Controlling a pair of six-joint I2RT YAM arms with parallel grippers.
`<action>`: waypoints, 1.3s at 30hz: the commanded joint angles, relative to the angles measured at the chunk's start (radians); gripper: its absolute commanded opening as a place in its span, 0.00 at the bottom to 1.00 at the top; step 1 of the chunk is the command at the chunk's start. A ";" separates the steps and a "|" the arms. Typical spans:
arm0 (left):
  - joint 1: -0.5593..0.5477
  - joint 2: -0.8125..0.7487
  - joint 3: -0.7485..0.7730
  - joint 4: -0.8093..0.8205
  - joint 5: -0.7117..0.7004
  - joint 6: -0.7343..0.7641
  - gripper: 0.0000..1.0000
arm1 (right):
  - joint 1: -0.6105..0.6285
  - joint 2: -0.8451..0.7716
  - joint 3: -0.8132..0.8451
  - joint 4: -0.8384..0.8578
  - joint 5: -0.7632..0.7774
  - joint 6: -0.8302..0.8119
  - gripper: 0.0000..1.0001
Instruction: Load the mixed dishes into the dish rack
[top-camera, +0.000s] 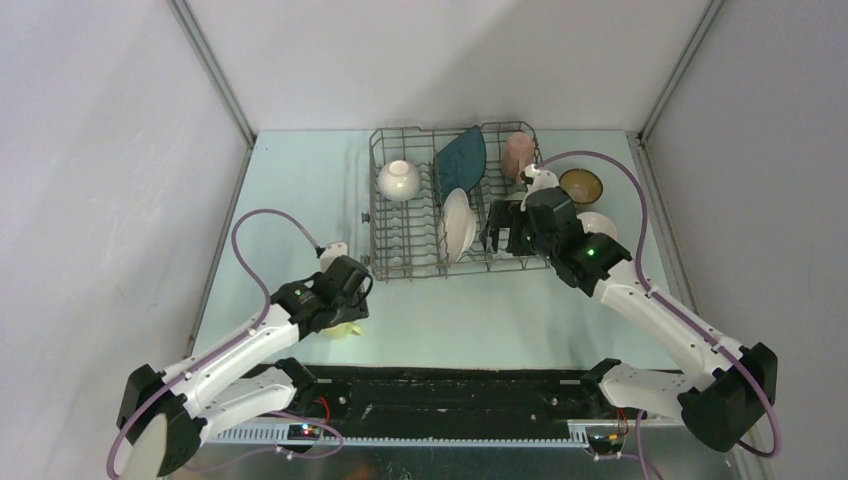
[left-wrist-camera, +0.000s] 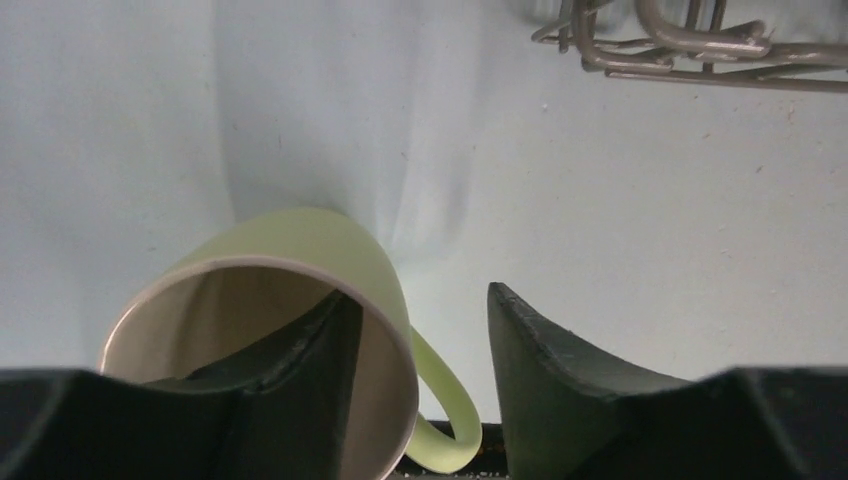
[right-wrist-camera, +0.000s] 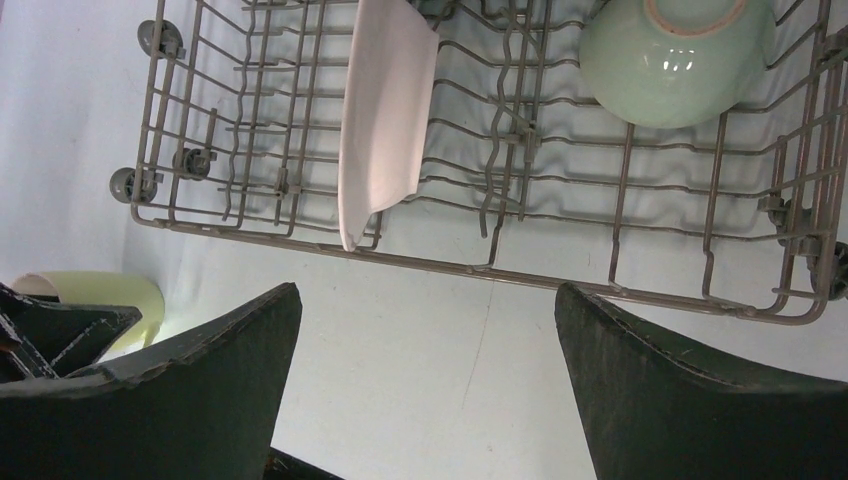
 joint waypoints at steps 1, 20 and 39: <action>-0.005 -0.007 -0.017 0.110 -0.039 -0.038 0.47 | -0.003 -0.026 -0.004 0.024 -0.011 0.013 1.00; -0.005 -0.277 0.363 -0.186 -0.127 0.162 0.00 | -0.012 -0.061 -0.030 0.064 -0.213 -0.005 1.00; -0.005 -0.493 0.134 0.529 -0.069 0.209 0.00 | 0.013 -0.091 -0.104 0.328 -0.535 0.021 1.00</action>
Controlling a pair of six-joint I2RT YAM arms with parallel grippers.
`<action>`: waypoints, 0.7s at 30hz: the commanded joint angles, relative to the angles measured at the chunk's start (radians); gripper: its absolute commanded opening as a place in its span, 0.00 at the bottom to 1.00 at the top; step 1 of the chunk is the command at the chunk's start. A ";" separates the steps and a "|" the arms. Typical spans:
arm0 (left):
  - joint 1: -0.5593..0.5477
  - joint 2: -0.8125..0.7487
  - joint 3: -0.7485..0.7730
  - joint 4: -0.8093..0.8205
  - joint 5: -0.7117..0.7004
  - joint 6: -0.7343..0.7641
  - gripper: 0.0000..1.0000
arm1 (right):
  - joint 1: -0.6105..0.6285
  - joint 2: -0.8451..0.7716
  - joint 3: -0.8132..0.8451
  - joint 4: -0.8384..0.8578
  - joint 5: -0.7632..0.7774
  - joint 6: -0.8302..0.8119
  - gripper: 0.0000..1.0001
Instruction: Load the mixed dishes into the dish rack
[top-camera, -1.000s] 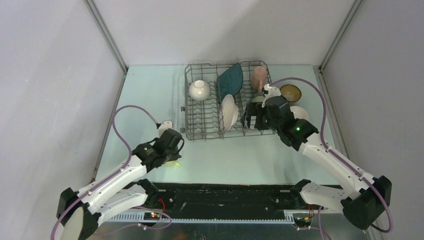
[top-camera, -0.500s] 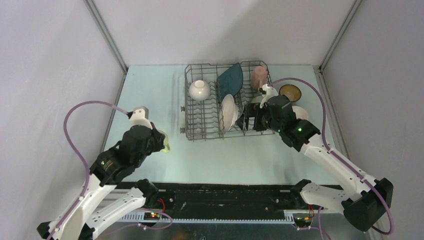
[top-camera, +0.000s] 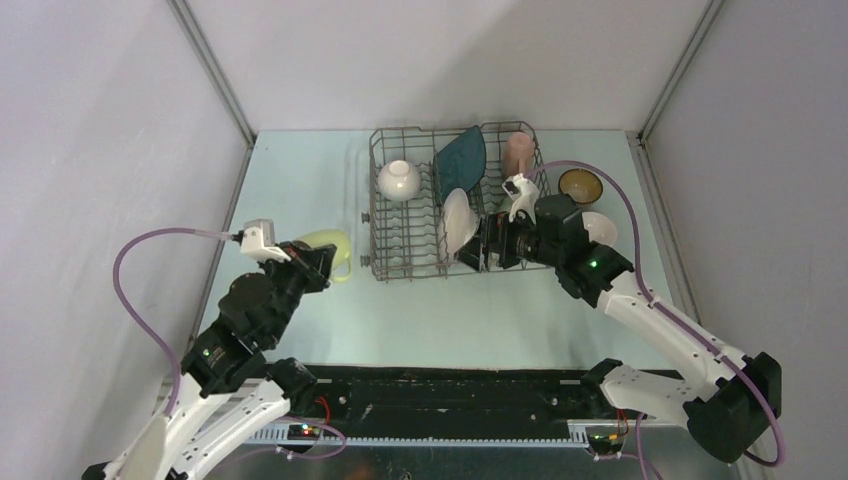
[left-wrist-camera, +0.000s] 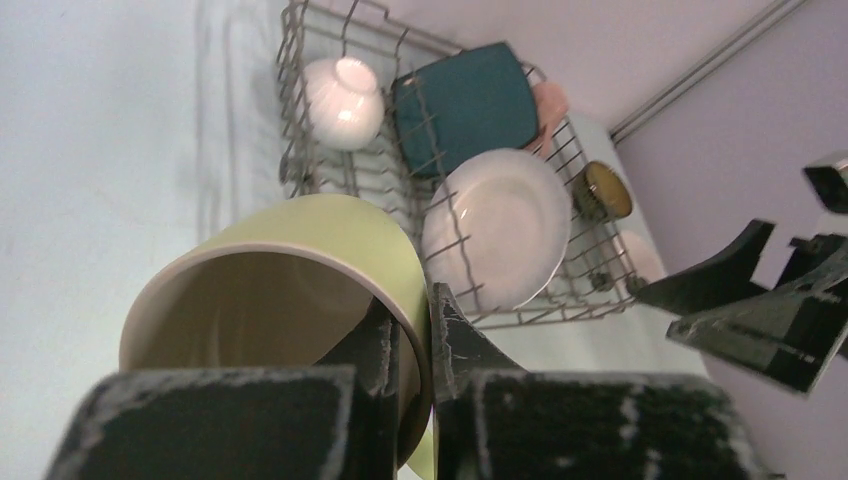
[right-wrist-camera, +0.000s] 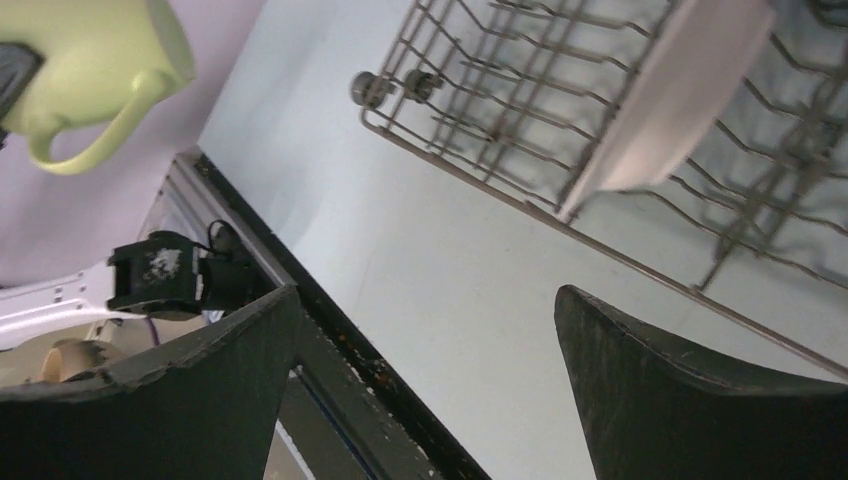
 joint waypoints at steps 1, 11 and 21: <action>-0.002 0.056 -0.015 0.307 0.042 0.059 0.00 | 0.025 -0.032 -0.005 0.142 -0.094 0.021 0.99; -0.002 0.176 -0.170 0.837 0.261 0.322 0.00 | 0.044 -0.024 -0.005 0.178 -0.173 0.083 0.99; -0.002 0.287 -0.236 1.256 0.432 0.409 0.00 | 0.057 0.011 -0.036 0.374 -0.307 0.201 0.99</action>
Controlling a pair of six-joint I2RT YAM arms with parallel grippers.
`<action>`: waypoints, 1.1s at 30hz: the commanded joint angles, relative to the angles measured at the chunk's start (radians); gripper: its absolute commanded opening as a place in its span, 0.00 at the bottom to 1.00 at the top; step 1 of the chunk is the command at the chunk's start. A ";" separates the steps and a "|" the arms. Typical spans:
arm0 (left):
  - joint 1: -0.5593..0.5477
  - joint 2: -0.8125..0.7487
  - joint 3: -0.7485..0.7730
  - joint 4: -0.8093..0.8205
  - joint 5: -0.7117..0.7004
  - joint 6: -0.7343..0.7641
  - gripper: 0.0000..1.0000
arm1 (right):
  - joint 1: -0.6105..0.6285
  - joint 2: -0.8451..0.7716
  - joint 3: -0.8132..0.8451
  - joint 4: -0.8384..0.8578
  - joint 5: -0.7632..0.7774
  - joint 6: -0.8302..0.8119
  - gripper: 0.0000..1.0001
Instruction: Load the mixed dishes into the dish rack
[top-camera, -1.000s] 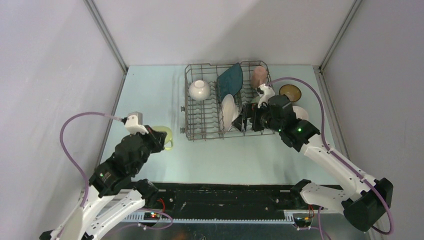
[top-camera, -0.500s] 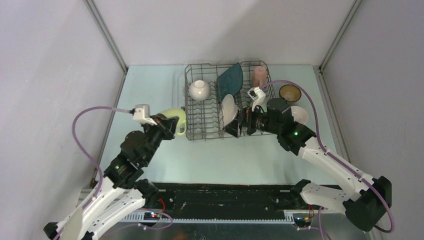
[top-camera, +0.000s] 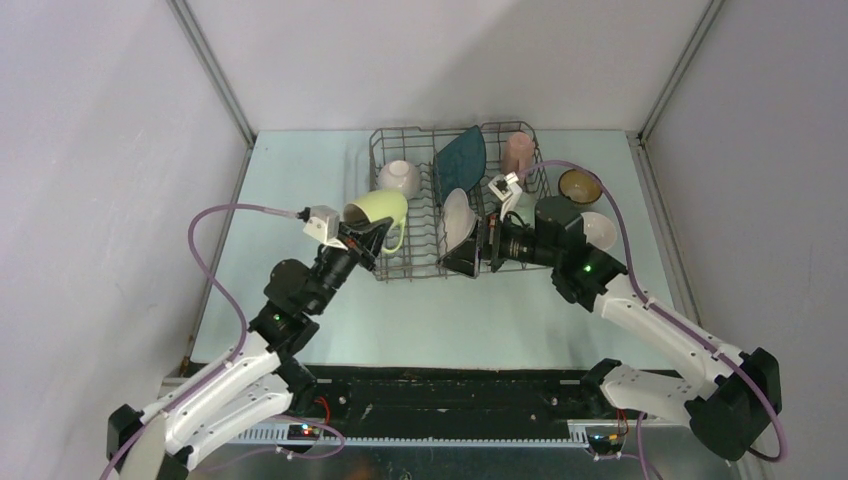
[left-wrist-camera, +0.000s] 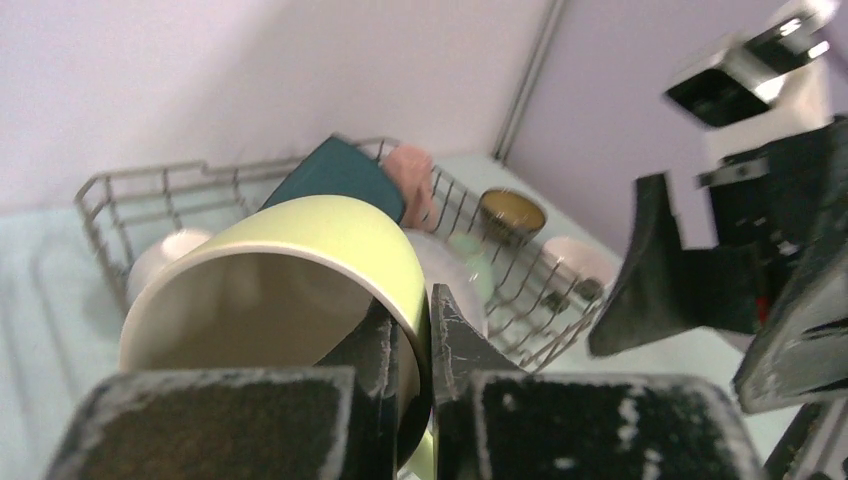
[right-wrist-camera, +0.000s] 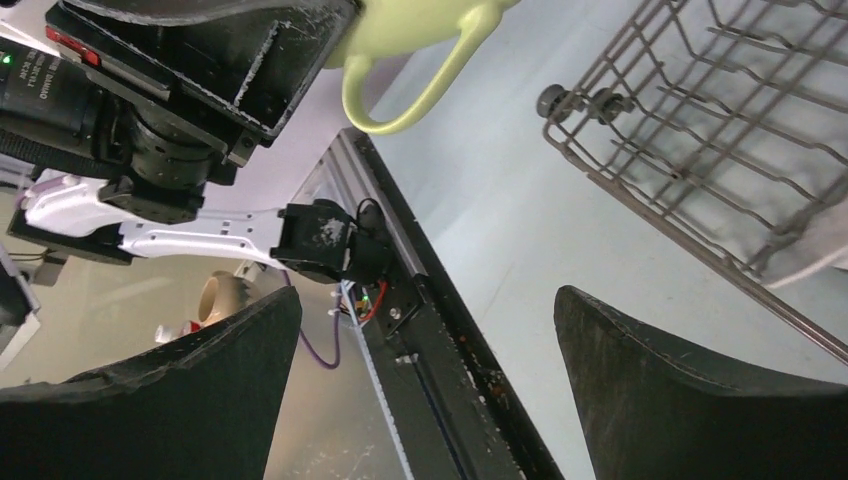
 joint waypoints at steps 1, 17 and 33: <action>-0.003 0.029 0.010 0.395 0.115 0.021 0.00 | 0.020 0.015 -0.006 0.158 -0.064 0.071 0.98; -0.005 0.109 -0.059 0.746 0.240 -0.211 0.00 | 0.059 0.187 0.015 0.541 -0.103 0.370 0.79; -0.003 0.178 -0.055 0.832 0.325 -0.272 0.00 | 0.095 0.272 0.058 0.618 -0.125 0.445 0.61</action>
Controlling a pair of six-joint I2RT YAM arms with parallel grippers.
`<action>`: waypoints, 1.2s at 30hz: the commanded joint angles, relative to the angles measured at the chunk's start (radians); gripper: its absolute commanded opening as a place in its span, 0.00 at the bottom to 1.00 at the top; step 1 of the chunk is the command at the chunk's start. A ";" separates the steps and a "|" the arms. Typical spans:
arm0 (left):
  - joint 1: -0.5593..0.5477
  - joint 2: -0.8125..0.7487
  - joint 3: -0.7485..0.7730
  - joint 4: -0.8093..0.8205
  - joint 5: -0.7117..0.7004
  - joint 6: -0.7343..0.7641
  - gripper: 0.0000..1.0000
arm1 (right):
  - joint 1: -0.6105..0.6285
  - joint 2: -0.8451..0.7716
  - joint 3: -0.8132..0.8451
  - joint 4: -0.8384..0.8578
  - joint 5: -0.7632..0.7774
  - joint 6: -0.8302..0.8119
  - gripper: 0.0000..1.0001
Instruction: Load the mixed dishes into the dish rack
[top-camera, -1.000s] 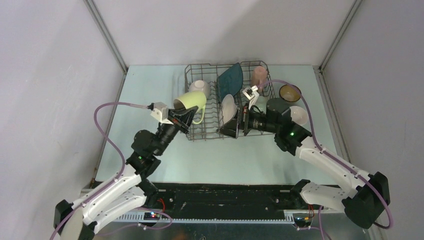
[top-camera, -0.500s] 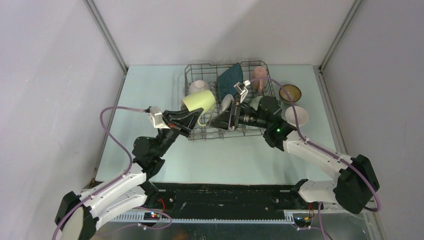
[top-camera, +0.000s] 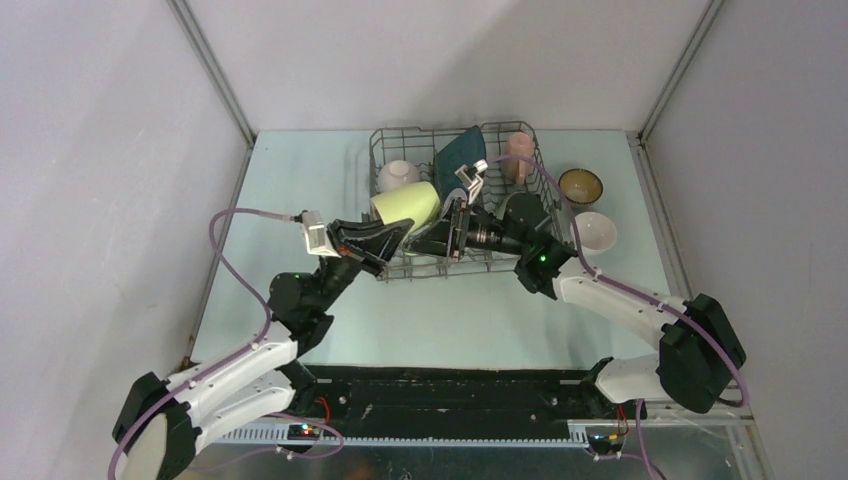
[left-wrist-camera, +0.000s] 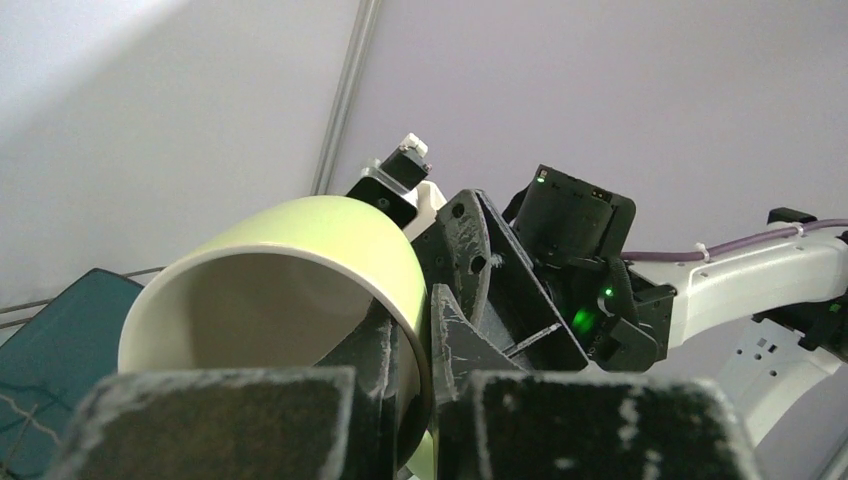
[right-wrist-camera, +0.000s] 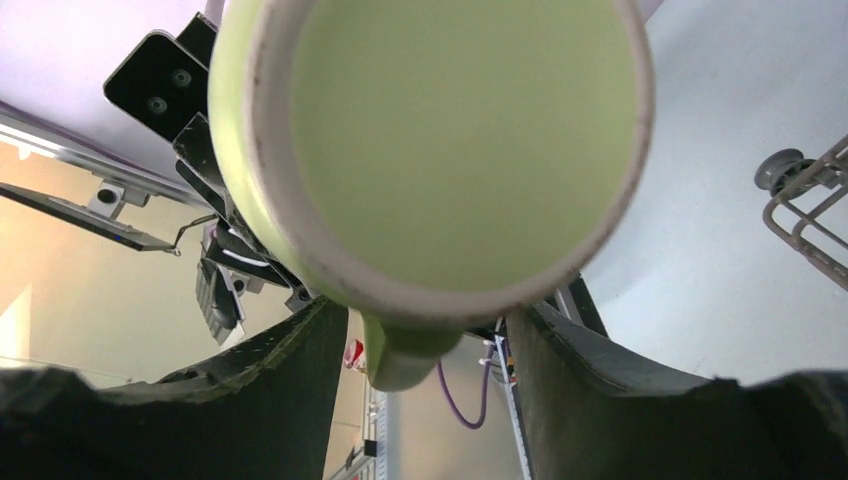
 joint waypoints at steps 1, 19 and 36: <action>-0.004 0.004 0.045 0.166 0.047 -0.003 0.00 | 0.011 0.011 0.052 0.052 -0.014 0.009 0.58; -0.003 0.076 0.089 0.193 0.258 -0.019 0.08 | 0.013 -0.024 0.062 -0.054 0.024 -0.087 0.00; -0.005 0.026 0.017 0.145 0.206 0.008 0.61 | -0.014 -0.147 0.062 -0.382 0.241 -0.324 0.00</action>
